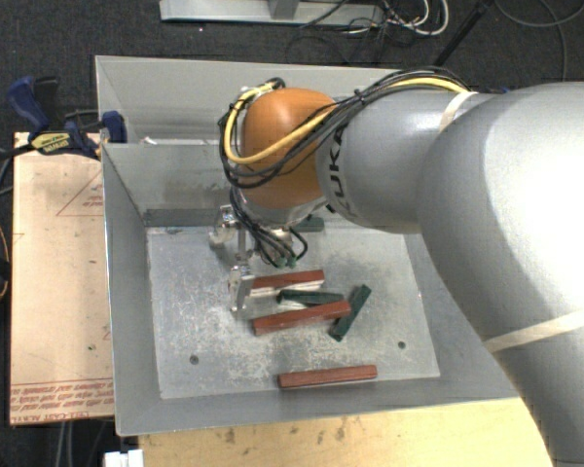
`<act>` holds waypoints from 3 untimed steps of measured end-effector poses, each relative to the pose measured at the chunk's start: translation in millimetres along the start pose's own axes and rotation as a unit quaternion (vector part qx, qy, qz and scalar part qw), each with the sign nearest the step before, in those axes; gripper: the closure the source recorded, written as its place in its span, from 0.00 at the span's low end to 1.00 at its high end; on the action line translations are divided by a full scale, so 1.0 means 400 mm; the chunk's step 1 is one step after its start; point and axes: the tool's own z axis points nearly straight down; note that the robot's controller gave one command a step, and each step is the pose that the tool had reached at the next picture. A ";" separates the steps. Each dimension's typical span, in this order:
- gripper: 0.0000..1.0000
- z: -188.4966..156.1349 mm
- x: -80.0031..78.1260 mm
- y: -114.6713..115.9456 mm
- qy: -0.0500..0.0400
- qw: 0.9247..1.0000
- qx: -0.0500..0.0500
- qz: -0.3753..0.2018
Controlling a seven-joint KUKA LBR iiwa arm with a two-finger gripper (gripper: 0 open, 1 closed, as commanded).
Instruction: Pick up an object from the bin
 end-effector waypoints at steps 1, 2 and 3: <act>0.00 -0.004 0.051 -0.052 -0.008 0.995 -0.001 -0.095; 1.00 -0.009 0.108 -0.177 -0.010 0.998 -0.001 -0.067; 1.00 -0.009 0.108 -0.177 -0.010 0.998 -0.001 -0.067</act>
Offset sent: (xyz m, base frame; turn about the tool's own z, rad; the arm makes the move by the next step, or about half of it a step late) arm -0.0367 -0.0803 -0.0058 -0.1363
